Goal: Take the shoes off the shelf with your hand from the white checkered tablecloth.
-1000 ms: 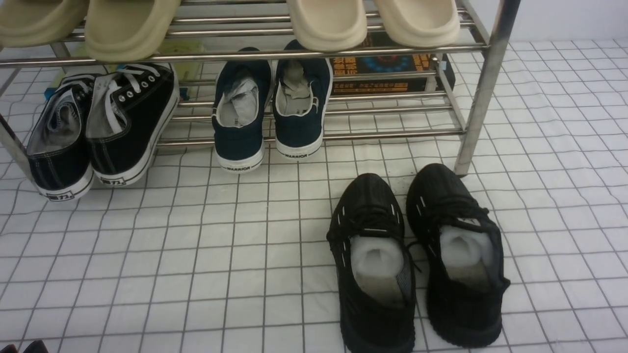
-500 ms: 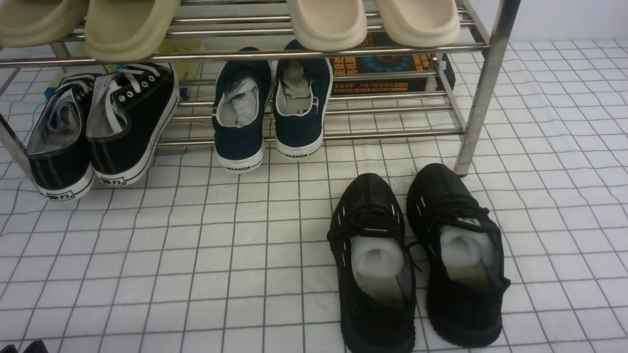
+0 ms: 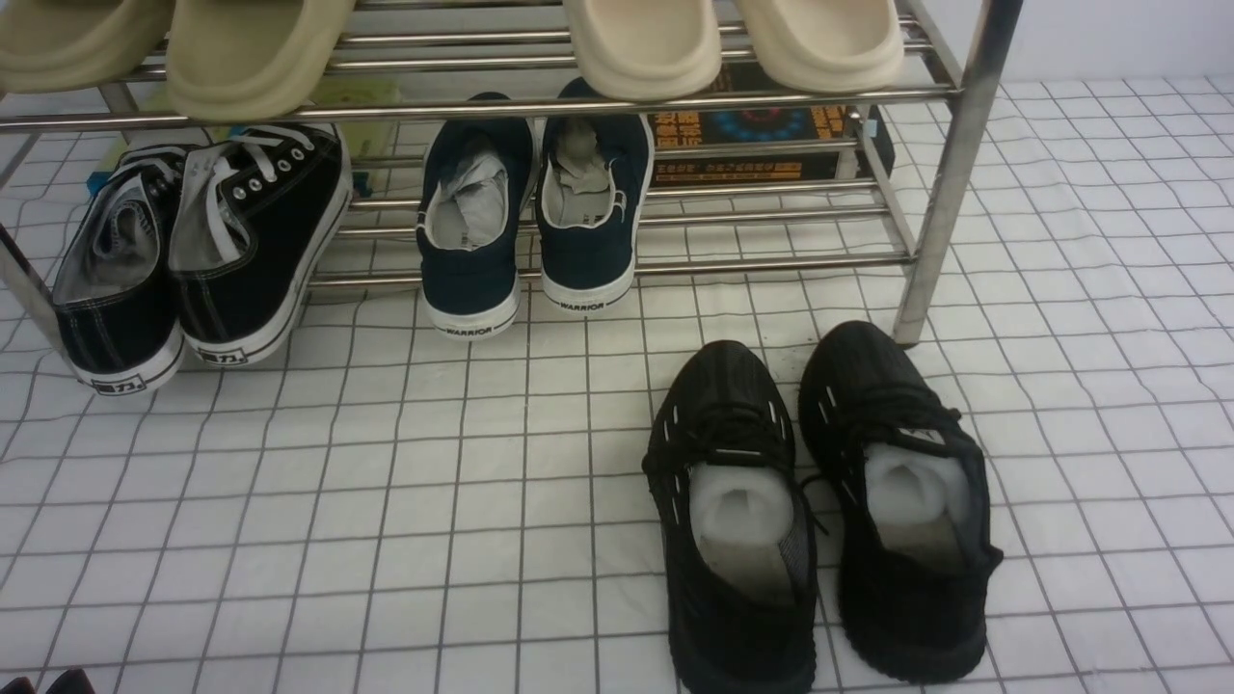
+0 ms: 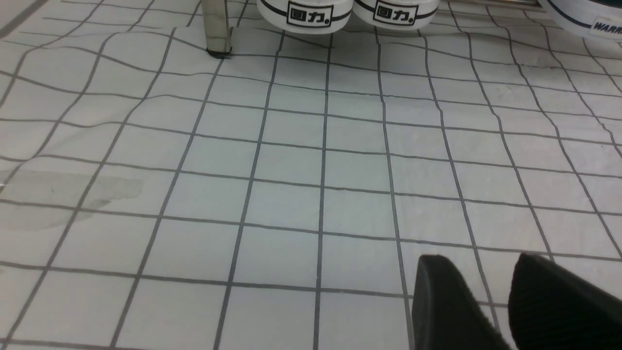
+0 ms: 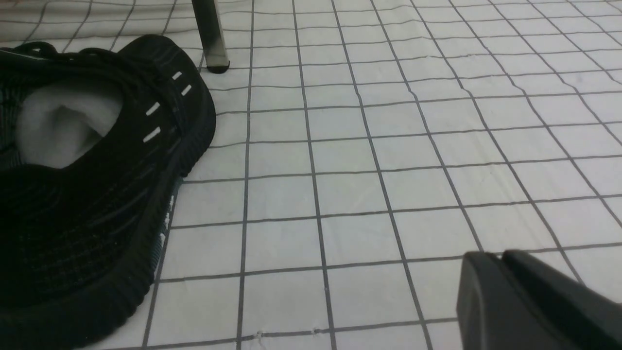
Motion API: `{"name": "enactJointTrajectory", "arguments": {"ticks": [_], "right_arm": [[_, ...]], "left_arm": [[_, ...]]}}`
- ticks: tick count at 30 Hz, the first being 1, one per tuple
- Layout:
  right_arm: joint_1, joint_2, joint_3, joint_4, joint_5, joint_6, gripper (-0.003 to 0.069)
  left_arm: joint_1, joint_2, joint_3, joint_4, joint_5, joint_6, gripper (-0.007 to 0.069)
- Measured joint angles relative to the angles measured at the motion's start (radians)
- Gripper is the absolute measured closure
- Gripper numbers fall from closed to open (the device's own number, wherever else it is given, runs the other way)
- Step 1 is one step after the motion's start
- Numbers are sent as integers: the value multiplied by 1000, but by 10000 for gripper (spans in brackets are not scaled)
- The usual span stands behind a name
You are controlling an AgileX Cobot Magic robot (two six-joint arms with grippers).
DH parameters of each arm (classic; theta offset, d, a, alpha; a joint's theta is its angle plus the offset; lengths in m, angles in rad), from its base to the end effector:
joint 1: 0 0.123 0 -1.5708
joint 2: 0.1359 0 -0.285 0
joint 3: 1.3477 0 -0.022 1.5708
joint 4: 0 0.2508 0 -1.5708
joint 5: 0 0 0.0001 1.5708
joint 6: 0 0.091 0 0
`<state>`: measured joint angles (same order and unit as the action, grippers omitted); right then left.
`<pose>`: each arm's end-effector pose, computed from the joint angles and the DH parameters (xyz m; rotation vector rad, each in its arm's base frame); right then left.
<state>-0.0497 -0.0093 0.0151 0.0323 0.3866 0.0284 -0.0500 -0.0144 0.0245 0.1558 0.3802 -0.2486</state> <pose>0.0522 -0.0015 0.1739 0.0929 1.8735 0.0173 0.0524 0.0026 0.1719 -0.0900 1.8674 -0.0523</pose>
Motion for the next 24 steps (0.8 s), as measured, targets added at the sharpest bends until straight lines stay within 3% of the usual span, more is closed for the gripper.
{"name": "enactJointTrajectory", "arguments": {"ticks": [24], "right_arm": [[0, 0, 0, 0, 0, 0, 569]], "left_arm": [[0, 0, 0, 0, 0, 0, 384]]}}
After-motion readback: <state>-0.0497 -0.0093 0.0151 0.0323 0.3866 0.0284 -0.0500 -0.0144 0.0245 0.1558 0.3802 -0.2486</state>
